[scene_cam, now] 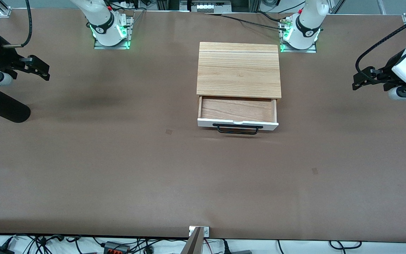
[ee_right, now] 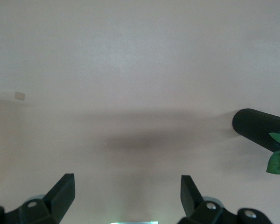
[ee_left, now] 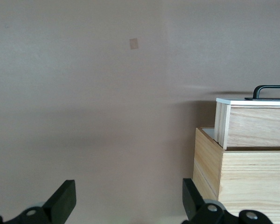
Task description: Close drawer with both arms simultaneously
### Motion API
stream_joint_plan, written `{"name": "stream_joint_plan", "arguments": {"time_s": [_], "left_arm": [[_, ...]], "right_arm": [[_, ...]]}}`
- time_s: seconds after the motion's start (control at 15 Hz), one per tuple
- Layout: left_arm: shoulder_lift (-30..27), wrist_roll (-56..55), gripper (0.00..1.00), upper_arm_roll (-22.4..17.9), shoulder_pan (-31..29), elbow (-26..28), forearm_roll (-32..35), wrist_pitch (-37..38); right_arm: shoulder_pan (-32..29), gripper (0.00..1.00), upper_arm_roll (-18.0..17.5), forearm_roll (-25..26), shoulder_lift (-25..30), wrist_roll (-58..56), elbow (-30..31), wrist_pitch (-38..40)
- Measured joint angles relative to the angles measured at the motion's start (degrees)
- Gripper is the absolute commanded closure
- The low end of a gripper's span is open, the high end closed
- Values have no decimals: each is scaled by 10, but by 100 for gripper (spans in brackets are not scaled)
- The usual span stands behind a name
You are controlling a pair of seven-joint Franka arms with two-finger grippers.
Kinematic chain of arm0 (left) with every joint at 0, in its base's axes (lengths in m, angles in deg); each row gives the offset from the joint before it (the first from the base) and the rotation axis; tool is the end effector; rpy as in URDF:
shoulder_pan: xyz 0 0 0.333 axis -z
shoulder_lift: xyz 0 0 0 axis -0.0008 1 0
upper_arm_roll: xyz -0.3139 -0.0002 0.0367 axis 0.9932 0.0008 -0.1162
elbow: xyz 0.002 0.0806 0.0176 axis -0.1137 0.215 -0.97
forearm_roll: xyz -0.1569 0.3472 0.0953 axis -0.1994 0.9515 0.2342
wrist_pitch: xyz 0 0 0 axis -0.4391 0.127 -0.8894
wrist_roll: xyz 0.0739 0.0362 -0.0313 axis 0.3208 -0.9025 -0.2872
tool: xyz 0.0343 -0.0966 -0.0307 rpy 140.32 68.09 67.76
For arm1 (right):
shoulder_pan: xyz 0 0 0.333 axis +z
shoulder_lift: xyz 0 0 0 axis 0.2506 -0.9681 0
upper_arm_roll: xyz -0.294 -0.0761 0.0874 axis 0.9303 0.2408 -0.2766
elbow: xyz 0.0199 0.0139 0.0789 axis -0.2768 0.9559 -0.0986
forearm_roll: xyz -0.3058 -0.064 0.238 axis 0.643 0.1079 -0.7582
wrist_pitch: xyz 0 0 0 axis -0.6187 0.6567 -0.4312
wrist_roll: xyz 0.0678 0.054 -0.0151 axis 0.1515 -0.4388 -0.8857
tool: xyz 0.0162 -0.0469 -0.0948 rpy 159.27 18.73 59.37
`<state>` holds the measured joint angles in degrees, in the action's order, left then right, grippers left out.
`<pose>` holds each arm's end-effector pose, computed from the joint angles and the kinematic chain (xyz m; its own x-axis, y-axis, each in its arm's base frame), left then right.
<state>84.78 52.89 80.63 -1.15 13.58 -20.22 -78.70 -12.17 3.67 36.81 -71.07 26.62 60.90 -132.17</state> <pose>0.5547 -0.0180 0.6009 0.9956 -0.0166 -0.0918 -0.0163 -0.9999 0.0044 0.5335 0.0353 0.6136 0.9988 -0.0025 -0.0490 0.0013 -0.9970 0.0777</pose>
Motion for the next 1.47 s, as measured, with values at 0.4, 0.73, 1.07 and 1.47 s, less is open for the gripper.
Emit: {"name": "stream_joint_plan", "arguments": {"time_s": [0.4,0.73,1.07,1.47], "left_arm": [[0,0,0,0,0,0,0,0],[0,-1,0,-1,0,0,0,5],[0,-1,0,1,1,0,-1,7],[19,0,0,2,4,-2,-1,9]], "right_arm": [[0,0,6,0,-1,0,0,1],[0,0,7,0,-1,0,0,40],[-7,0,19,0,5,0,-1,75],[-7,0,12,-2,5,-2,0,14]]}}
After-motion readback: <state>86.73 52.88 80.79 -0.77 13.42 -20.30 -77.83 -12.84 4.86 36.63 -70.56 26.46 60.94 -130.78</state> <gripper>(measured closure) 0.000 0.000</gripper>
